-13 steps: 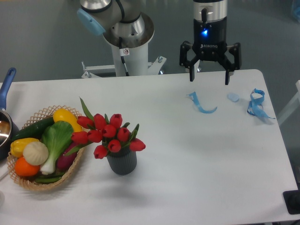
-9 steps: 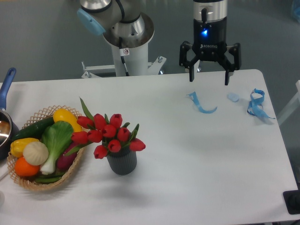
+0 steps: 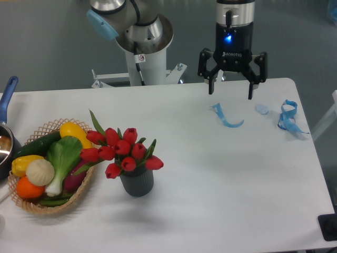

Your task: Pick up the flowers from the vase

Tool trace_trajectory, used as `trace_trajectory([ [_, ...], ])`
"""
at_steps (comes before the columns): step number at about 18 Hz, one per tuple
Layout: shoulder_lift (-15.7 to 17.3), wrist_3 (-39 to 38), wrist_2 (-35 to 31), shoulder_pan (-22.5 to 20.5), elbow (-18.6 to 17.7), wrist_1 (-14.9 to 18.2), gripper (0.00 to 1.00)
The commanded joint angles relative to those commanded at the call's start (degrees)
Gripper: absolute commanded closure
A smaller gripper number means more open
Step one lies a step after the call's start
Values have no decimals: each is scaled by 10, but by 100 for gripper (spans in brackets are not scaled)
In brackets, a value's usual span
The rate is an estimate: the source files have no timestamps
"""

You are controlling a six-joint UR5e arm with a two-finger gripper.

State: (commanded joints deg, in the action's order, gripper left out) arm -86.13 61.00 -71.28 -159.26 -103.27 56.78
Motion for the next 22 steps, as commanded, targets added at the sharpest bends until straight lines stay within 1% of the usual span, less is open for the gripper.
trace_trajectory([
  [2,-1,-2,2,1,-5,-1,0],
  [4,-2,-3,18,2,-12,-1,0],
  [6,2,-5,48,2,-31,-1,0],
  [7,5,-7,51,2,-44,-2,0],
  [9,3,-29,57,3,-50,-17,0],
  [11,-2,-35,101,5,-59,-22,0],
  [13,-6,-49,164,5,-64,-26,0],
  [15,-13,-53,230,2,-72,-41,0],
  [16,-14,-55,248,0,-75,-48,0],
  [22,-20,-70,273,4,-79,-58,0],
])
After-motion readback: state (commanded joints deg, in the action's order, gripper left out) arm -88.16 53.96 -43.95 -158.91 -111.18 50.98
